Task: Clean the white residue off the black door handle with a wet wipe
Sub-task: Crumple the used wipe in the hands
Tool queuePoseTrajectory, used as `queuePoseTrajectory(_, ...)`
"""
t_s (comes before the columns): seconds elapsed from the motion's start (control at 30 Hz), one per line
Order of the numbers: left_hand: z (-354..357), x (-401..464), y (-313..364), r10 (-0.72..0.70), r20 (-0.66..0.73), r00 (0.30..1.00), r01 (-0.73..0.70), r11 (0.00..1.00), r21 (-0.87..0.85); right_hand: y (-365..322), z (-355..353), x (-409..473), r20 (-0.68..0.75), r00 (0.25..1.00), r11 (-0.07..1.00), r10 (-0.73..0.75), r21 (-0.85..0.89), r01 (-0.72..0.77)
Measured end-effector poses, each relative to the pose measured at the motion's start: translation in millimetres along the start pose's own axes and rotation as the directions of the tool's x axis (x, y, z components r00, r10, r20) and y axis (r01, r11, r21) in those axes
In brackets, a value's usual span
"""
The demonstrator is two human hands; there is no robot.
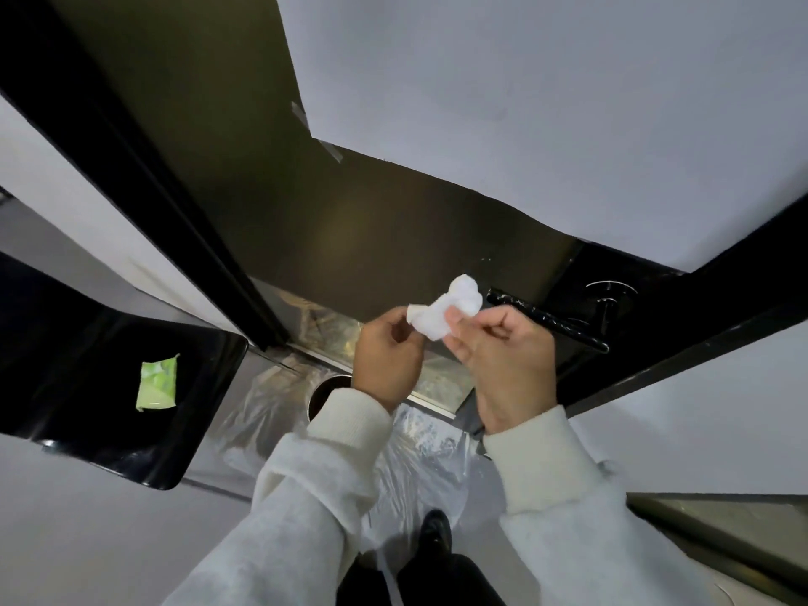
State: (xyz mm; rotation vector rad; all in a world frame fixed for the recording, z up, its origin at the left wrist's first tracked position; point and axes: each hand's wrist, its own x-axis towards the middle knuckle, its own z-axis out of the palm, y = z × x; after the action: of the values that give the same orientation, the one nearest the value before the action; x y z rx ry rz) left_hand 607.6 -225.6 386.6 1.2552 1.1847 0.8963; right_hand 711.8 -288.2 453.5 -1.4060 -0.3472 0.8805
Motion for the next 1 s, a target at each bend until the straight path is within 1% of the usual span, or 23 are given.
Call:
queuePoseTrajectory(0.03, -3, -1, -4, -0.017, 0.004, 1.0, 0.017, 1.0, -0.013, -5, -9, -4, 0.058, 0.96, 0.908, -0.273, -0.315, 0.277)
queuePoseTrajectory(0.07, -5, -2, -7, -0.04, 0.013, 0.999, 0.04, 0.998, -0.045, -13, -16, -5, 0.183, 0.839, 0.678, -0.513, -0.512, 0.527)
queuePoseTrajectory(0.1, -4, -4, -8, -0.065, 0.023, 0.998, 0.067, 0.995, -0.078, -19, -22, 0, 0.31, 0.683, 0.429, -0.661, -0.591, 0.683)
queuePoseTrajectory(0.13, -3, -6, -8, -0.082, 0.032, 0.996, 0.085, 0.991, -0.103, -26, -24, 9, 0.417, 0.562, 0.24, -0.715, -0.608, 0.756)
queuePoseTrajectory(0.17, -1, -8, -7, -0.087, 0.038, 0.995, 0.091, 0.99, -0.111, -30, -21, 19, 0.499, 0.515, 0.113, -0.697, -0.633, 0.766)
queuePoseTrajectory(0.2, 0, -10, -7, -0.088, 0.046, 0.995, 0.092, 0.989, -0.112, -35, -16, 28, 0.571, 0.541, 0.016, -0.617, -0.678, 0.735)
queuePoseTrajectory(0.23, 1, -12, -6, -0.085, 0.053, 0.995, 0.091, 0.989, -0.117, -36, -13, 36, 0.604, 0.625, -0.038, -0.494, -0.733, 0.679)
queuePoseTrajectory(0.27, 0, -13, -7, -0.085, 0.055, 0.995, 0.091, 0.988, -0.126, -35, -11, 41, 0.591, 0.714, -0.05, -0.376, -0.782, 0.621)
queuePoseTrajectory(0.3, 0, -14, -8, -0.085, 0.049, 0.995, 0.09, 0.987, -0.13, -33, -11, 46, 0.561, 0.767, -0.024, -0.311, -0.811, 0.584)
queuePoseTrajectory(0.33, -3, -16, -11, -0.087, 0.03, 0.996, 0.09, 0.988, -0.129, -32, -12, 48, 0.545, 0.779, 0.011, -0.311, -0.817, 0.576)
queuePoseTrajectory(0.37, -7, -17, -15, -0.09, 0.006, 0.996, 0.09, 0.987, -0.134, -31, -13, 48, 0.554, 0.757, 0.021, -0.347, -0.802, 0.596)
queuePoseTrajectory(0.4, -13, -18, -20, -0.098, -0.017, 0.995, 0.094, 0.985, -0.147, -30, -12, 46, 0.584, 0.712, -0.006, -0.39, -0.775, 0.632)
queuePoseTrajectory(0.47, -27, -19, -30, -0.133, -0.044, 0.99, 0.124, 0.977, -0.173, -22, -3, 36, 0.671, 0.584, -0.094, -0.457, -0.689, 0.719)
queuePoseTrajectory(0.5, -36, -20, -36, -0.152, -0.058, 0.987, 0.14, 0.974, -0.177, -12, 6, 30, 0.709, 0.54, -0.111, -0.454, -0.647, 0.755)
queuePoseTrajectory(0.53, -44, -21, -43, -0.17, -0.063, 0.983, 0.157, 0.971, -0.18, -1, 15, 24, 0.733, 0.523, -0.096, -0.436, -0.615, 0.783)
queuePoseTrajectory(0.57, -52, -22, -49, -0.195, -0.059, 0.979, 0.18, 0.964, -0.195, 13, 22, 19, 0.749, 0.524, -0.045, -0.406, -0.589, 0.807)
queuePoseTrajectory(0.6, -60, -24, -56, -0.228, -0.049, 0.972, 0.212, 0.95, -0.231, 29, 29, 15, 0.756, 0.544, 0.046, -0.364, -0.569, 0.821)
queuePoseTrajectory(0.63, -68, -26, -65, -0.274, -0.038, 0.961, 0.253, 0.925, -0.284, 46, 38, 12, 0.75, 0.586, 0.164, -0.307, -0.565, 0.809)
queuePoseTrajectory(0.67, -77, -27, -74, -0.331, -0.03, 0.943, 0.3, 0.885, -0.357, 64, 48, 10, 0.73, 0.646, 0.274, -0.224, -0.589, 0.76)
queuePoseTrajectory(0.73, -95, -29, -95, -0.428, -0.051, 0.902, 0.353, 0.802, -0.482, 103, 64, 7, 0.645, 0.763, 0.424, -0.026, -0.684, 0.593)
queuePoseTrajectory(0.8, -112, -26, -124, -0.45, -0.129, 0.884, 0.344, 0.811, -0.473, 153, 75, 13, 0.565, 0.816, 0.557, 0.121, -0.719, 0.416)
queuePoseTrajectory(0.87, -127, -21, -152, -0.445, -0.183, 0.876, 0.348, 0.849, -0.398, 198, 82, 22, 0.516, 0.824, 0.621, 0.233, -0.732, 0.282)
queuePoseTrajectory(1.0, -150, -7, -222, -0.482, -0.228, 0.846, 0.411, 0.861, -0.299, 279, 85, 43, 0.466, 0.778, 0.668, 0.421, -0.74, 0.082)
